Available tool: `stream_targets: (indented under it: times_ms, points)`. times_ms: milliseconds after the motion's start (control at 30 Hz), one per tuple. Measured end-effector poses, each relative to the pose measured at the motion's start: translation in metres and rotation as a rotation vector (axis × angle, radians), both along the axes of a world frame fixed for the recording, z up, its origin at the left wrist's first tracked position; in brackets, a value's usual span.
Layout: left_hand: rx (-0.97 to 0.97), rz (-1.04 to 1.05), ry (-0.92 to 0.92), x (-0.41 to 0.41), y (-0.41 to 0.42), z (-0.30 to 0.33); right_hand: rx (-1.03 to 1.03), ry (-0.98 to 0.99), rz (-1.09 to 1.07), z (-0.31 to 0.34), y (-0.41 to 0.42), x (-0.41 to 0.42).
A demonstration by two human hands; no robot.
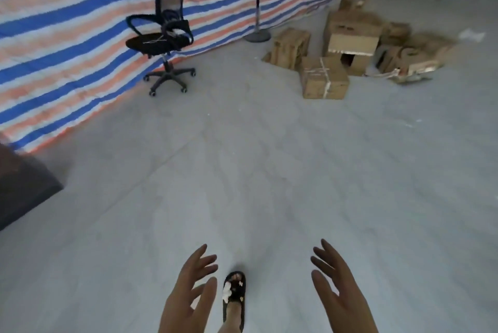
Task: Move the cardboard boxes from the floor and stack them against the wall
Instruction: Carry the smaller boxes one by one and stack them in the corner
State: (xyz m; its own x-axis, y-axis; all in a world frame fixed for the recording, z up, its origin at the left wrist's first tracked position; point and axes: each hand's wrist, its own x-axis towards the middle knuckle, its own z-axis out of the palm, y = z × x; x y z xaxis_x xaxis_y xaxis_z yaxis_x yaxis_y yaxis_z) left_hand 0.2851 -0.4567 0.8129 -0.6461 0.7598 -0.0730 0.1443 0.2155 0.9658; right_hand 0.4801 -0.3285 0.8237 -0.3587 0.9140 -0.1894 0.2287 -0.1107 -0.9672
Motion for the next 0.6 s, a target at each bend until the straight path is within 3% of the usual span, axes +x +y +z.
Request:
stream_targets:
  times_ms: [233,600]
  points:
    - [0.027,-0.154,0.05,-0.109,0.147,0.02,0.047,0.04,-0.178,0.007,0.111,-0.088]
    - [-0.057,-0.317,0.009,-0.155,0.342,-0.006,-0.042,0.018,-0.338,-0.007,0.271,-0.121]
